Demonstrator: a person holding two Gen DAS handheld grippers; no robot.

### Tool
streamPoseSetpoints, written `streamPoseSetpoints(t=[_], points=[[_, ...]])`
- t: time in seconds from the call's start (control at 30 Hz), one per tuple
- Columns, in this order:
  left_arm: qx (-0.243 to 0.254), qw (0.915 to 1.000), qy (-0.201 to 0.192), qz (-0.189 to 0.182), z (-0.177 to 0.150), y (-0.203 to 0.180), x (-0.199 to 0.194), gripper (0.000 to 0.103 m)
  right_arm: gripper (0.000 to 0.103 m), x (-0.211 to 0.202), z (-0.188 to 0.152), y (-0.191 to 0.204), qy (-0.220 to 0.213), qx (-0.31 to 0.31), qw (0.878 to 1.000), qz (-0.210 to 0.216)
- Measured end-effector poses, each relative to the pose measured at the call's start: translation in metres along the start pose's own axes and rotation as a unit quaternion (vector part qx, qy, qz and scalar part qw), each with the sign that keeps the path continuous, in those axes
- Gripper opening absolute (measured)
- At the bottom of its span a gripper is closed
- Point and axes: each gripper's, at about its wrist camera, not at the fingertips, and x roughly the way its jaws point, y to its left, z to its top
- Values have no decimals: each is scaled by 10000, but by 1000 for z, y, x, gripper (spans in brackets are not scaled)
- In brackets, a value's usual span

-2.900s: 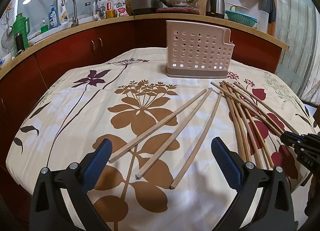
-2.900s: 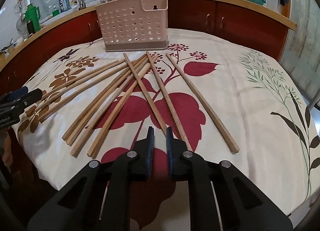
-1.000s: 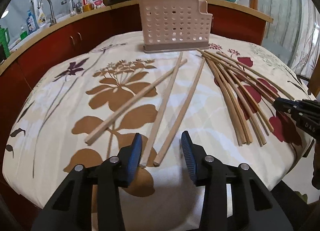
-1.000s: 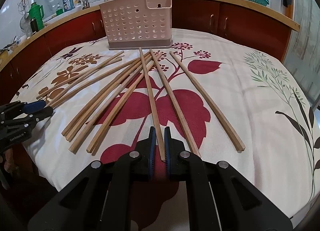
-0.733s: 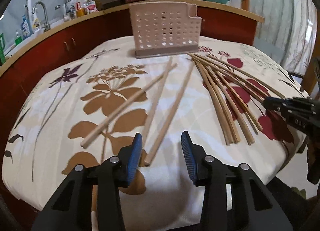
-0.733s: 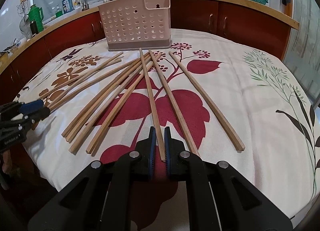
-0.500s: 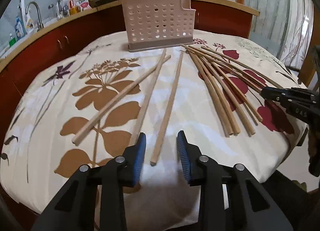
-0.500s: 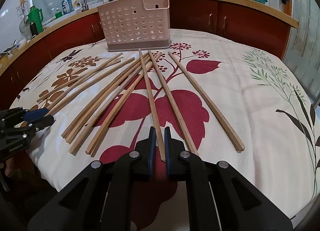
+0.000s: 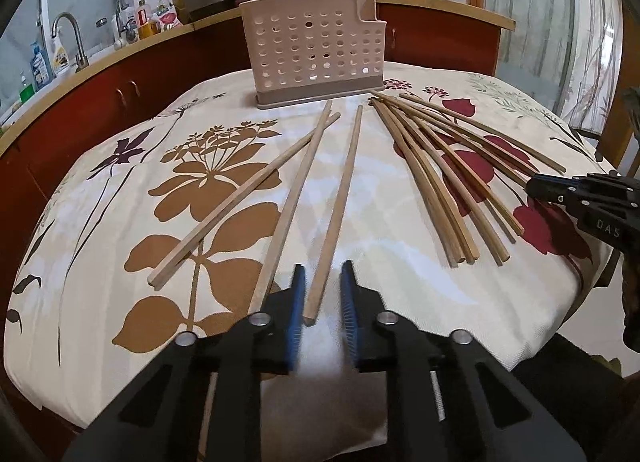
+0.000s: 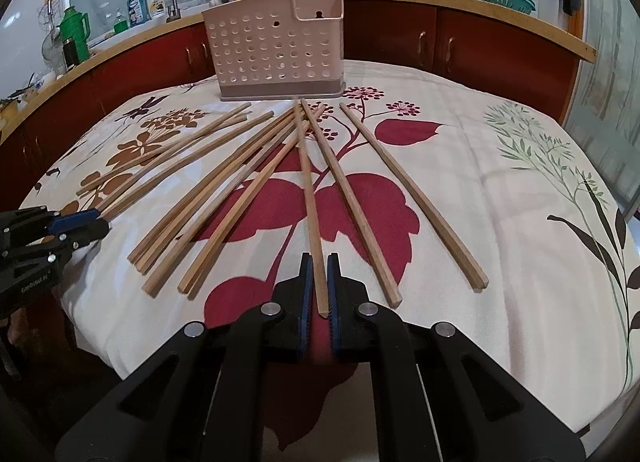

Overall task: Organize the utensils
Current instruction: 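Close the right gripper on one wooden chopstick and lift it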

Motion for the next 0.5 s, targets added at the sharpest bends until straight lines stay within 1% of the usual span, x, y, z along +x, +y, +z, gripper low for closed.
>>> streamPoseSetpoints(t=[0.1,0.27,0.5], points=[[-26,10000,-18,-69,-1,1,-2,9,6,-2,-2,2,-19,1,10000,24],[-13,9999,-106,-8,-1,1,-9,7,6,-16,0,4,-229,-20,9997,-39],[9,9976,-687,117,14,1,-42,7,6,-49,12,10,-707,-133,9973,-172]])
